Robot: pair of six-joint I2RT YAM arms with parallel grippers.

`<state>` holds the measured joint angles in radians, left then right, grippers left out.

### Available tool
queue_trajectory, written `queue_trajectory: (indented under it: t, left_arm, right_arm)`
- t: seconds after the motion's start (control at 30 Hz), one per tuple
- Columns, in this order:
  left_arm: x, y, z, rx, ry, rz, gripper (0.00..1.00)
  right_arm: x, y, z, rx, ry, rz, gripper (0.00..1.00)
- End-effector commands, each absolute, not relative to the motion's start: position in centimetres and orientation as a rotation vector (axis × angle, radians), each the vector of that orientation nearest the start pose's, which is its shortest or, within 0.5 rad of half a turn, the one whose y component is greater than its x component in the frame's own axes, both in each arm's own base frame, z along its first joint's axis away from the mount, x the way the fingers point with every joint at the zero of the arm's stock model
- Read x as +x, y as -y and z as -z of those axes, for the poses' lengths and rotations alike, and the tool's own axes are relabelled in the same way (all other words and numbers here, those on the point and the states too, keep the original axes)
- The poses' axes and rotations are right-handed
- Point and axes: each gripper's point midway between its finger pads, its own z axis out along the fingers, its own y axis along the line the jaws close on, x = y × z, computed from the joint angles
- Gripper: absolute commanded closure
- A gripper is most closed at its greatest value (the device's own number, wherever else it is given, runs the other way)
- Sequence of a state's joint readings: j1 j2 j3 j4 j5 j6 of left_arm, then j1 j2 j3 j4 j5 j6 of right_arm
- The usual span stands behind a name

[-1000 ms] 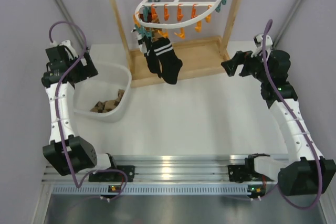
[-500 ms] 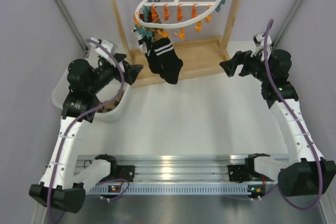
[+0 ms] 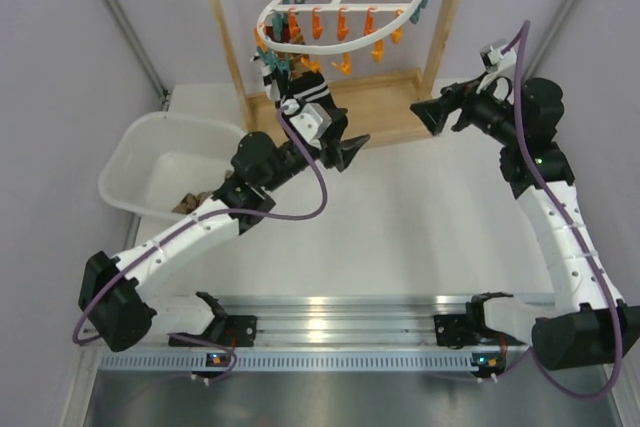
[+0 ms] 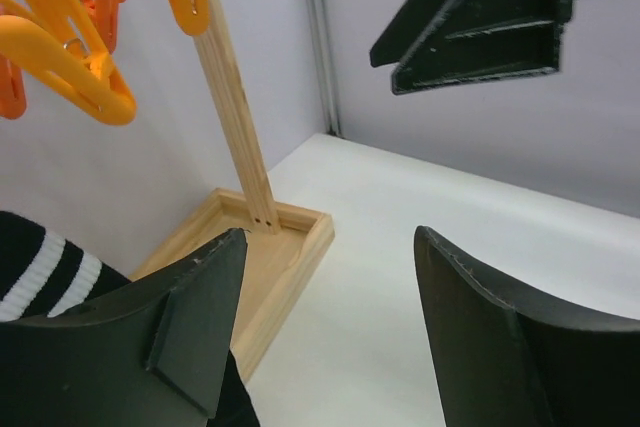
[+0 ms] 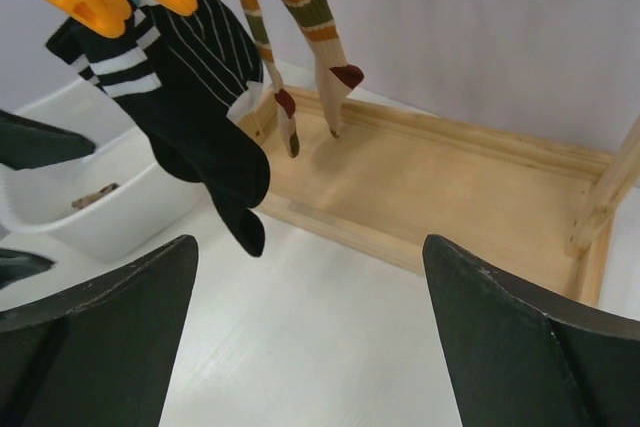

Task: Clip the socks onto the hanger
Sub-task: Open the clamp at the hanger.

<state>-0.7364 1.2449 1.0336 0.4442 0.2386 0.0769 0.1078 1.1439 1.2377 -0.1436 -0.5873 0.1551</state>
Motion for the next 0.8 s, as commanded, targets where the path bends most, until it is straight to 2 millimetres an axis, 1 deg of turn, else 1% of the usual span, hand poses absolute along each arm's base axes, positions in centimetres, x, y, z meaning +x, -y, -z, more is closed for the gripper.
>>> queue_trajectory:
  t: [0.0, 0.03, 0.07, 0.1, 0.17, 0.2, 0.23, 0.3, 0.37, 0.4, 0.47, 0.5, 0.6, 0.67, 0.73, 0.77]
  left_arm:
    - [31.8, 31.2, -43.9, 0.517, -0.994, 0.659, 0.28]
    - [32.2, 31.2, -44.3, 0.491, -0.981, 0.65, 0.28]
    - [32.8, 31.5, -43.8, 0.484, -0.988, 0.642, 0.32]
    - [33.3, 31.2, -44.3, 0.461, -0.974, 0.611, 0.35]
    - [34.2, 30.7, -44.4, 0.413, -0.971, 0.575, 0.41]
    - [34.7, 30.3, -44.3, 0.392, -0.974, 0.542, 0.45]
    - [34.8, 30.1, -44.3, 0.383, -0.969, 0.534, 0.46]
    - [34.8, 30.2, -44.3, 0.388, -0.942, 0.53, 0.46]
    - [34.8, 30.5, -44.5, 0.396, -0.923, 0.531, 0.44]
    - [34.6, 30.4, -45.2, 0.395, -0.896, 0.523, 0.43]
    - [34.7, 30.4, -45.5, 0.402, -0.873, 0.504, 0.4]
    - [34.4, 30.1, -46.1, 0.392, -0.847, 0.502, 0.39]
    - [34.8, 30.0, -46.4, 0.378, -0.839, 0.485, 0.39]
    - [35.3, 29.9, -46.1, 0.364, -0.839, 0.464, 0.39]
    - [35.3, 29.8, -46.5, 0.354, -0.818, 0.455, 0.4]
    - [35.6, 30.0, -46.3, 0.352, -0.821, 0.448, 0.41]
  right_arm:
    - [33.9, -15.8, -42.2, -0.522, -1.472, -0.707, 0.08]
    - [33.7, -16.0, -42.3, -0.534, -1.466, -0.718, 0.1]
    - [33.5, -16.3, -42.8, -0.543, -1.45, -0.73, 0.14]
    - [33.2, -16.4, -42.9, -0.543, -1.446, -0.748, 0.16]
    - [32.7, -16.9, -43.4, -0.555, -1.431, -0.774, 0.22]
    - [32.6, -17.0, -43.6, -0.556, -1.423, -0.785, 0.23]
    - [32.4, -17.2, -43.8, -0.566, -1.414, -0.794, 0.24]
    - [32.2, -17.7, -44.0, -0.585, -1.402, -0.802, 0.26]
    - [31.9, -18.3, -44.0, -0.612, -1.394, -0.814, 0.29]
    - [31.9, -18.2, -44.0, -0.616, -1.393, -0.811, 0.3]
    - [31.8, -18.4, -44.2, -0.626, -1.385, -0.817, 0.32]
    - [31.9, -18.6, -44.3, -0.63, -1.381, -0.82, 0.33]
    - [32.0, -19.0, -44.7, -0.643, -1.372, -0.83, 0.34]
    - [32.1, -19.2, -44.9, -0.647, -1.366, -0.833, 0.34]
    - [32.3, -19.4, -45.0, -0.649, -1.363, -0.835, 0.34]
    - [32.3, -19.4, -45.0, -0.648, -1.364, -0.834, 0.34]
